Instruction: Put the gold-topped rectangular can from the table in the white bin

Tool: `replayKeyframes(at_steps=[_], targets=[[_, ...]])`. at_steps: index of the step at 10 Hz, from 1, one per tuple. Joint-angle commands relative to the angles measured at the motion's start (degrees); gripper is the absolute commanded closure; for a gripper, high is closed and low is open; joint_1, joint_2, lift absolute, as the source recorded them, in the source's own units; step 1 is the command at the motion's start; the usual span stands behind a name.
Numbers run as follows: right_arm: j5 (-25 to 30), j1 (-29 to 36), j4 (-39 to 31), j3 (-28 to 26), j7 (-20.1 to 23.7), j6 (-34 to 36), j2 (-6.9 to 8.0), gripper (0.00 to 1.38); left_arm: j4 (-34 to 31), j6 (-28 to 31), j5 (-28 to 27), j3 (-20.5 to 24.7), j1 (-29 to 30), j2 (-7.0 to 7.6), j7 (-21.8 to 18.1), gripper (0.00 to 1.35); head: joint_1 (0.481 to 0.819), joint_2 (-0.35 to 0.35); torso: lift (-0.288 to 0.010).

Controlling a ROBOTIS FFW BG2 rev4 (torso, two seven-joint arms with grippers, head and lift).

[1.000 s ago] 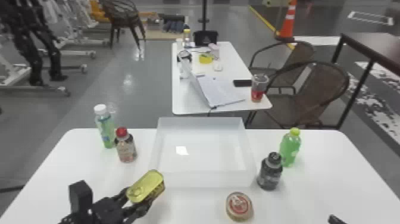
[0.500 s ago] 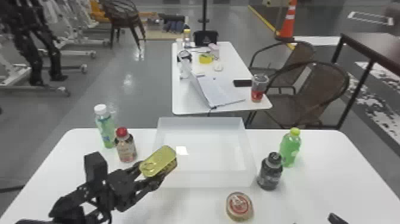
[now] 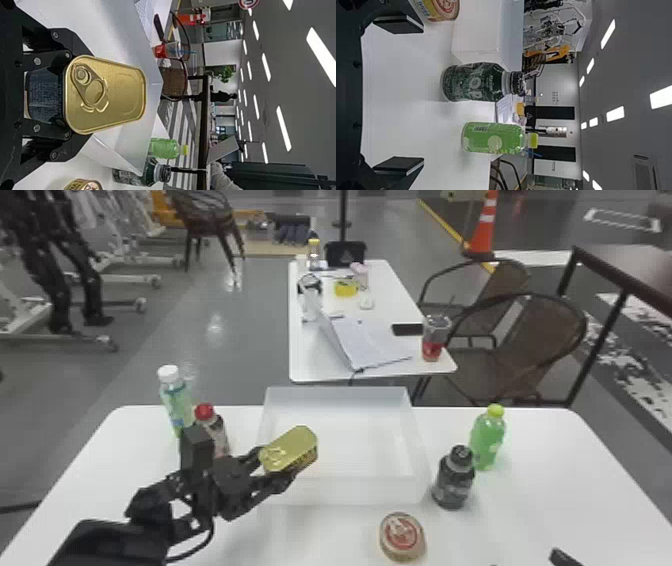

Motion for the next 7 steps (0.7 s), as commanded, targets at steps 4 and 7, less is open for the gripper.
replayKeyframes(at_steps=[4, 7], targets=[[-0.2, -0.6, 0.9, 0.0, 0.0, -0.4, 0.05, 0.13, 8.1, -6.6, 0.1, -2.0, -5.0, -0.75, -0.2, 0.59, 0.549, 0.0, -0.1], [-0.2, -0.6, 0.9, 0.0, 0.0, -0.4, 0.05, 0.13, 8.2, -6.7, 0.6, -2.4, -5.2, -0.84, -0.1, 0.16, 0.549, 0.0, -0.1]])
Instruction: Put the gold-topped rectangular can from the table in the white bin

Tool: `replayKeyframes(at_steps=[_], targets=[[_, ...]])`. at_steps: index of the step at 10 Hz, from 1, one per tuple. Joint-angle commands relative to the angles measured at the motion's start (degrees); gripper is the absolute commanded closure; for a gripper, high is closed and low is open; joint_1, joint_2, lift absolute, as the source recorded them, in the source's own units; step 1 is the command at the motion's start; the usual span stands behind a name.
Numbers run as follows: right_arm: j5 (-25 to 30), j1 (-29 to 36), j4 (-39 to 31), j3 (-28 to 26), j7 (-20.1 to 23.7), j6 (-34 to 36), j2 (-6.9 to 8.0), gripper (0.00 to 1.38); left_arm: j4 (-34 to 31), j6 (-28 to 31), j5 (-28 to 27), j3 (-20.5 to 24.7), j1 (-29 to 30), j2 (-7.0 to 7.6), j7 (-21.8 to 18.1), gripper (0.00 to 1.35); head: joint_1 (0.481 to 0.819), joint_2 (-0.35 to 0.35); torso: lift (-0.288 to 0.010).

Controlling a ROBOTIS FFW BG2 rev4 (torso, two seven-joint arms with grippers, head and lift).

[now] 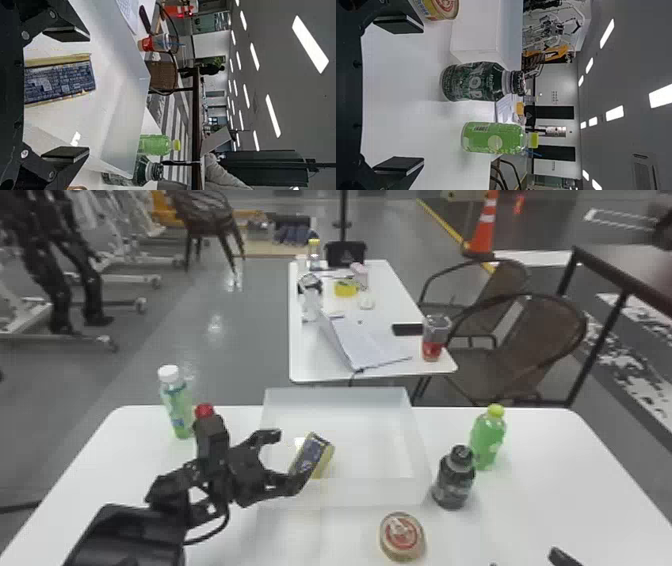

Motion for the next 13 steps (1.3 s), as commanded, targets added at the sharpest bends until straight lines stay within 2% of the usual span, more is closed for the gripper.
replayKeyframes(at_steps=[1, 3, 4, 5, 6, 8, 10, 13], targets=[[-0.1, 0.0, 0.0, 0.0, 0.0, -0.1, 0.05, 0.13, 0.0, 0.0, 0.7, 0.0, 0.4, -0.12, 0.0, 0.22, 0.549, 0.0, -0.1], [-0.2, 0.1, -0.1, 0.0, 0.0, -0.2, 0.05, 0.13, -1.6, -0.1, 1.2, 1.2, 2.4, -0.56, 0.0, 0.22, 0.549, 0.0, -0.1], [-0.1, 0.1, -0.2, 0.0, 0.0, -0.2, 0.05, 0.13, -4.6, -1.2, 1.1, 3.6, 5.7, -1.18, 1.0, 0.22, 0.549, 0.0, -0.1], [-0.1, 0.2, -0.4, 0.0, -0.1, -0.2, 0.05, 0.13, -8.9, -1.6, 1.1, 7.2, 10.2, -2.5, 3.1, 0.22, 0.549, 0.0, -0.1], [0.0, 0.4, -0.7, 0.0, -0.1, -0.2, 0.05, 0.13, -12.8, -1.6, 1.7, 10.6, 15.0, -4.34, 6.9, 0.23, 0.549, 0.0, -0.1], [0.1, 0.7, -1.2, 0.0, -0.1, -0.2, 0.05, 0.13, -16.9, -2.4, 3.6, 15.2, 21.5, -7.83, 11.4, 0.23, 0.549, 0.0, -0.1], [0.1, 1.0, -1.8, 0.0, -0.2, -0.2, 0.05, 0.13, -18.3, -4.8, 6.1, 16.6, 26.6, -7.83, 16.7, 0.23, 0.549, 0.0, -0.1], [0.2, 2.4, -3.1, 0.0, -0.8, -0.2, 0.05, 0.13, -19.3, -11.5, 10.2, 15.7, 34.5, -7.83, 27.7, 0.23, 0.549, 0.0, -0.1]])
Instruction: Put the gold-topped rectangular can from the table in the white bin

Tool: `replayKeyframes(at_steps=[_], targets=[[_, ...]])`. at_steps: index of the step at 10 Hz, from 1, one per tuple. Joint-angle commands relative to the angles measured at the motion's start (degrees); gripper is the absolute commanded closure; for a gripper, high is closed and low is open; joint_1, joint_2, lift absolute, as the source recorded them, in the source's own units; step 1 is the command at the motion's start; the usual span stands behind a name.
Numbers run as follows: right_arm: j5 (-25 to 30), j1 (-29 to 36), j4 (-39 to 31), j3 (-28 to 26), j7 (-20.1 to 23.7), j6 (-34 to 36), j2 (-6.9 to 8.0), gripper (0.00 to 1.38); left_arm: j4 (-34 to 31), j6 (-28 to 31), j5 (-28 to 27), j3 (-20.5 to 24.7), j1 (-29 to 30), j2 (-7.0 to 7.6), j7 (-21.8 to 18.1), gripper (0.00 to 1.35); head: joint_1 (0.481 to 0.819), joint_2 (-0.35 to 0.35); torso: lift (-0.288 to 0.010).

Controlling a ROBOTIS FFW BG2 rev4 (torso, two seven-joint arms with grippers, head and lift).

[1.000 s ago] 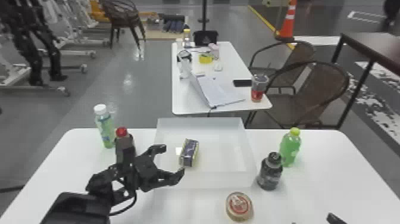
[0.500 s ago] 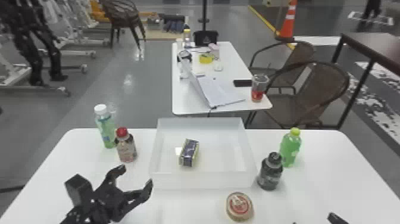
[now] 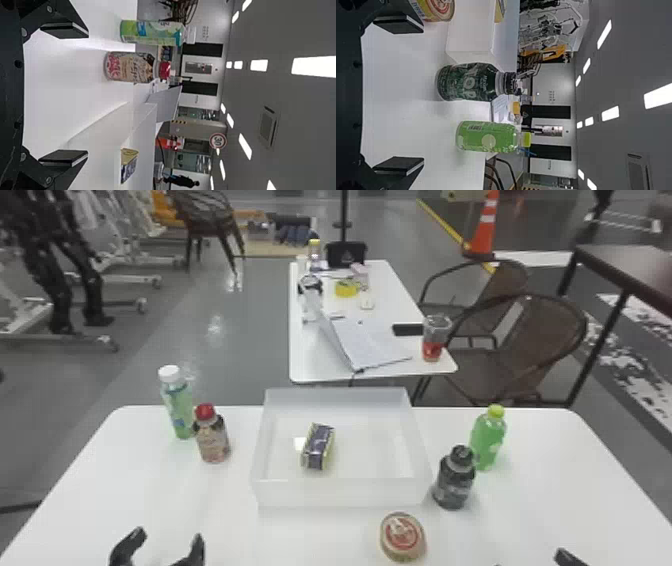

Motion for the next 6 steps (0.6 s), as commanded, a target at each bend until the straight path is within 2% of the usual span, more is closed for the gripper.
replayKeyframes(at_steps=[1, 4, 6], targets=[[0.0, 1.1, -1.0, 0.0, -0.4, 0.0, 0.05, 0.13, -0.2, -3.2, 1.6, -0.8, 3.6, -0.15, 2.7, 0.23, 0.549, 0.0, -0.1], [0.4, 3.5, -3.5, 0.2, -1.0, 0.0, 0.05, 0.13, -0.9, -5.2, 1.8, -1.6, 7.9, -0.15, 6.6, 0.23, 0.549, 0.0, -0.1], [0.2, 4.8, -3.8, 0.4, -1.5, -0.4, 0.05, 0.13, -0.9, -5.2, 1.9, -1.6, 8.6, -0.15, 7.3, 0.23, 0.549, 0.0, -0.1]])
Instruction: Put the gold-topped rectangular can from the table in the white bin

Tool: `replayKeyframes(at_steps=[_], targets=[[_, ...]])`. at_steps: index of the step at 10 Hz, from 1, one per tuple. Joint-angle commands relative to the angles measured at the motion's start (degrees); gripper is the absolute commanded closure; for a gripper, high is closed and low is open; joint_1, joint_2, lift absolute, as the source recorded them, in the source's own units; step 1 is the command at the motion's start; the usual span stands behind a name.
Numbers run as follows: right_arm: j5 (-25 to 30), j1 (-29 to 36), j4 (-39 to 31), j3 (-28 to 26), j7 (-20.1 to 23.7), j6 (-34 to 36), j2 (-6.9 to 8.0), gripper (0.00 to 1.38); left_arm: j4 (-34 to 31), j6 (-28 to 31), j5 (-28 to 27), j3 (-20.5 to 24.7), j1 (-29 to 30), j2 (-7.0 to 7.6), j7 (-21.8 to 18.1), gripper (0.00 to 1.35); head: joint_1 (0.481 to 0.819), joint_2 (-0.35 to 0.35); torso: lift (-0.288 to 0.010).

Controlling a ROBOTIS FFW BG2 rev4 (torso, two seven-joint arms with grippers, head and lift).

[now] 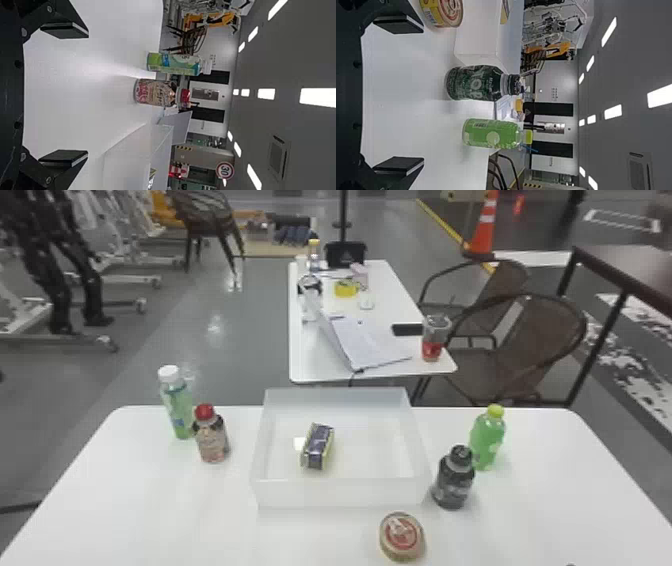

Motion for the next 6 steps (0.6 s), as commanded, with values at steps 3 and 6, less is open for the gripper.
replayKeyframes(at_steps=[3, 6], targets=[[-0.1, 0.6, -0.6, 0.0, 0.0, -0.1, 0.05, 0.13, 0.0, 0.5, 0.3, -0.3, 0.0, -0.15, 0.0, 0.23, 0.549, 0.0, -0.1], [0.0, 0.5, -0.5, 0.0, 0.0, -0.1, 0.05, 0.13, 0.0, 0.8, 0.5, -0.8, -0.3, -0.15, 0.0, 0.23, 0.549, 0.0, -0.1]])
